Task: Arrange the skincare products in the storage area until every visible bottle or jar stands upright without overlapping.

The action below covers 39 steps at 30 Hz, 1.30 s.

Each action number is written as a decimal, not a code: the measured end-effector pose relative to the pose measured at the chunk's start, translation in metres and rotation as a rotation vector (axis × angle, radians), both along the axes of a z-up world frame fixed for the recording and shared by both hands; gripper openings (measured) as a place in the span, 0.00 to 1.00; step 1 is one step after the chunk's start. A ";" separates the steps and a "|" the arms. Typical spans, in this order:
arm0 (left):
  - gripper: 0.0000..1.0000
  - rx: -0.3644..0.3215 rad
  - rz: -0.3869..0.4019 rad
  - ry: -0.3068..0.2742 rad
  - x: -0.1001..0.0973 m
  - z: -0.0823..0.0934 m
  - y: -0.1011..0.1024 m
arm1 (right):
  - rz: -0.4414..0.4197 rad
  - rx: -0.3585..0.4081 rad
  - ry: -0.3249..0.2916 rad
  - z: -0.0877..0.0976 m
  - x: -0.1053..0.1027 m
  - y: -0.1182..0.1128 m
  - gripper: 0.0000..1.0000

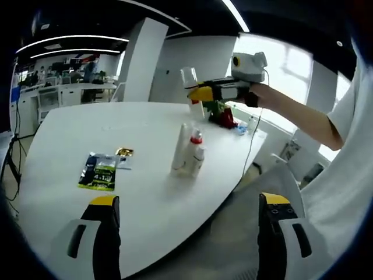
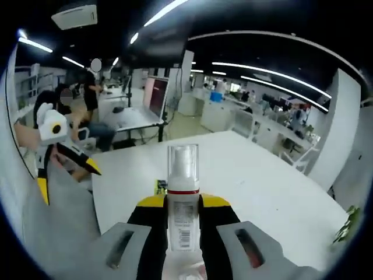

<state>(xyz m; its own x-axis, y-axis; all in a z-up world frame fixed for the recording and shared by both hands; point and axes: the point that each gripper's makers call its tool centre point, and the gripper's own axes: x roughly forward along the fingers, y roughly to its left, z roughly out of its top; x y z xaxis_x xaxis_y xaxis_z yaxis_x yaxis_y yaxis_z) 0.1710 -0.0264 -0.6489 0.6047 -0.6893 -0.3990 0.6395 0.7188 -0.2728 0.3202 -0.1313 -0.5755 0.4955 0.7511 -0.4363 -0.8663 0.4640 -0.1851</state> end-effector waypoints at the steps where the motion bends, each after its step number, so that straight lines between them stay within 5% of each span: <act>1: 0.92 0.002 -0.001 -0.001 0.000 0.000 0.000 | 0.003 0.001 0.003 -0.003 -0.003 0.000 0.19; 18: 0.90 -0.030 0.019 -0.028 0.004 0.018 -0.023 | 0.257 0.098 0.105 -0.042 -0.077 0.030 0.19; 27: 0.73 -0.057 0.013 -0.044 0.005 0.028 -0.035 | 0.345 0.113 0.192 -0.072 -0.116 0.029 0.19; 39: 0.62 -0.044 0.005 -0.057 0.004 0.033 -0.054 | 0.443 0.168 0.238 -0.067 -0.133 0.025 0.19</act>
<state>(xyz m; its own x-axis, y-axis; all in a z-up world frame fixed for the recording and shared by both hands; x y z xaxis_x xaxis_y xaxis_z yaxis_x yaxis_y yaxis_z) 0.1746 -0.0800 -0.6157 0.6292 -0.7021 -0.3334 0.6509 0.7104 -0.2675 0.1873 -0.1066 -0.6424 0.0166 0.9353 -0.3534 -0.9950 0.0503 0.0862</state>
